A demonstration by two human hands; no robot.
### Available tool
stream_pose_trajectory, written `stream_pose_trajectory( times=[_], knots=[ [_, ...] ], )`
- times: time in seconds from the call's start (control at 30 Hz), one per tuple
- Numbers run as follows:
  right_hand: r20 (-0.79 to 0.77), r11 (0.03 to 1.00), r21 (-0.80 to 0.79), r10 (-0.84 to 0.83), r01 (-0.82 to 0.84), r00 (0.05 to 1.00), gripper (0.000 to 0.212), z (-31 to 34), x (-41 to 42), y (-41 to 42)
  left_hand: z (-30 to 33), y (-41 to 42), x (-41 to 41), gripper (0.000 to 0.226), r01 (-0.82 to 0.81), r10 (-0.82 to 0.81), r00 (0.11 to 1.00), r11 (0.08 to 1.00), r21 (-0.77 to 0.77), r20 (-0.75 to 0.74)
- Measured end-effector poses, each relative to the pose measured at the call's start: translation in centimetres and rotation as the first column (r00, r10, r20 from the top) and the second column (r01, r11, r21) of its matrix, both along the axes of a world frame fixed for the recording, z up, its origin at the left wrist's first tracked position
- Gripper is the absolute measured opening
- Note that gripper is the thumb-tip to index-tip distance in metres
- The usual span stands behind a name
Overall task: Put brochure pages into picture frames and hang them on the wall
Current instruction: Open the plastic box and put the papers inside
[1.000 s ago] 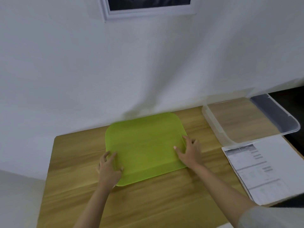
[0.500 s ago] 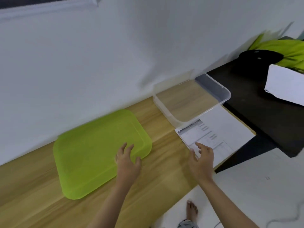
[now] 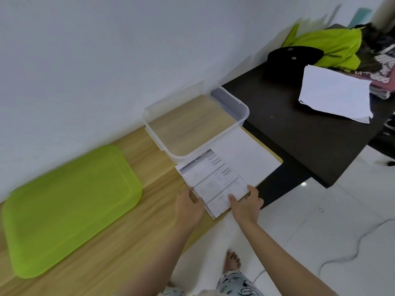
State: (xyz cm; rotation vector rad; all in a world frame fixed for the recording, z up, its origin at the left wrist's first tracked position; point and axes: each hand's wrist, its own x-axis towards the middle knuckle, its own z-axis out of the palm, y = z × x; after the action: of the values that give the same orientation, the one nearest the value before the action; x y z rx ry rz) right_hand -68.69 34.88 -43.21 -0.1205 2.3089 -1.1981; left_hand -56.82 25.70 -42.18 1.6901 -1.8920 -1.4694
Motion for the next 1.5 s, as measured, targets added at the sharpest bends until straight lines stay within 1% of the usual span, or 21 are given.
stream_pose_trajectory(
  times=[0.07,0.17,0.3,0.4,0.5,0.57,0.7,0.83,0.93,1.03,1.2,1.27,1.33,1.43,1.5],
  knots=[
    [0.011,0.999,-0.041,0.011,-0.010,1.000,0.068,-0.3,-0.6,0.3,0.0,0.2,-1.7,0.041,-0.138,0.139,0.990,0.990,0.030,-0.014],
    [0.051,0.992,-0.126,0.016,-0.009,0.999,0.064,-1.0,-1.6,1.1,0.3,0.8,-3.6,0.035,-0.316,0.318,0.948,0.945,0.086,-0.019],
    [0.097,0.980,-0.197,0.017,0.003,0.995,0.063,-1.9,-3.2,2.5,-0.1,2.3,-5.0,0.030,-0.406,0.411,0.911,0.908,0.105,-0.031],
    [0.095,0.974,-0.226,0.045,-0.022,0.994,0.069,-2.1,-4.4,3.8,-0.1,3.7,-5.8,0.030,-0.427,0.434,0.899,0.898,0.108,-0.053],
    [0.035,0.968,-0.250,0.024,-0.014,0.999,0.078,-2.0,-5.7,5.3,-0.1,5.4,-6.9,0.031,-0.414,0.425,0.898,0.904,0.103,-0.118],
    [-0.004,0.962,-0.274,-0.005,0.004,1.000,0.080,-1.5,-6.6,6.1,0.0,6.4,-7.9,0.031,-0.396,0.405,0.901,0.914,0.088,-0.156],
    [-0.046,0.936,-0.350,-0.057,0.037,0.997,0.080,-0.1,-8.5,7.1,0.8,7.2,-10.2,0.032,-0.345,0.336,0.910,0.939,0.005,-0.242],
    [-0.072,0.913,-0.402,-0.104,0.067,0.992,0.081,1.4,-10.0,6.5,2.6,6.7,-11.8,0.034,-0.321,0.284,0.897,0.945,-0.056,-0.339],
    [-0.069,0.898,-0.438,-0.083,0.044,0.994,0.082,2.8,-10.3,4.4,4.2,4.6,-11.8,0.034,-0.361,0.307,0.859,0.930,-0.060,-0.408],
    [-0.066,0.879,-0.477,-0.016,-0.017,0.998,0.083,3.9,-10.1,0.7,5.5,1.1,-10.8,0.033,-0.436,0.373,0.807,0.899,-0.037,-0.459],
    [-0.010,0.850,-0.513,0.134,-0.120,0.991,0.085,5.8,-8.9,-6.8,6.5,-5.8,-8.1,0.035,-0.526,0.454,0.761,0.850,-0.032,-0.463],
    [0.026,0.841,-0.519,0.195,-0.154,0.980,0.083,6.3,-8.5,-9.6,6.4,-8.5,-7.3,0.034,-0.540,0.471,0.763,0.841,-0.035,-0.443],
    [0.017,0.858,-0.482,0.212,-0.178,0.977,0.081,6.0,-8.4,-12.4,6.2,-11.1,-6.9,0.033,-0.544,0.482,0.767,0.838,-0.032,-0.423],
    [0.009,0.894,-0.403,0.218,-0.196,0.976,0.087,5.3,-8.4,-16.0,5.5,-14.6,-6.6,0.033,-0.527,0.478,0.808,0.847,-0.062,-0.344],
    [0.042,0.906,-0.373,0.233,-0.201,0.972,0.088,4.9,-8.4,-17.7,5.0,-16.4,-6.5,0.033,-0.504,0.461,0.837,0.859,-0.091,-0.294]
  ],
)
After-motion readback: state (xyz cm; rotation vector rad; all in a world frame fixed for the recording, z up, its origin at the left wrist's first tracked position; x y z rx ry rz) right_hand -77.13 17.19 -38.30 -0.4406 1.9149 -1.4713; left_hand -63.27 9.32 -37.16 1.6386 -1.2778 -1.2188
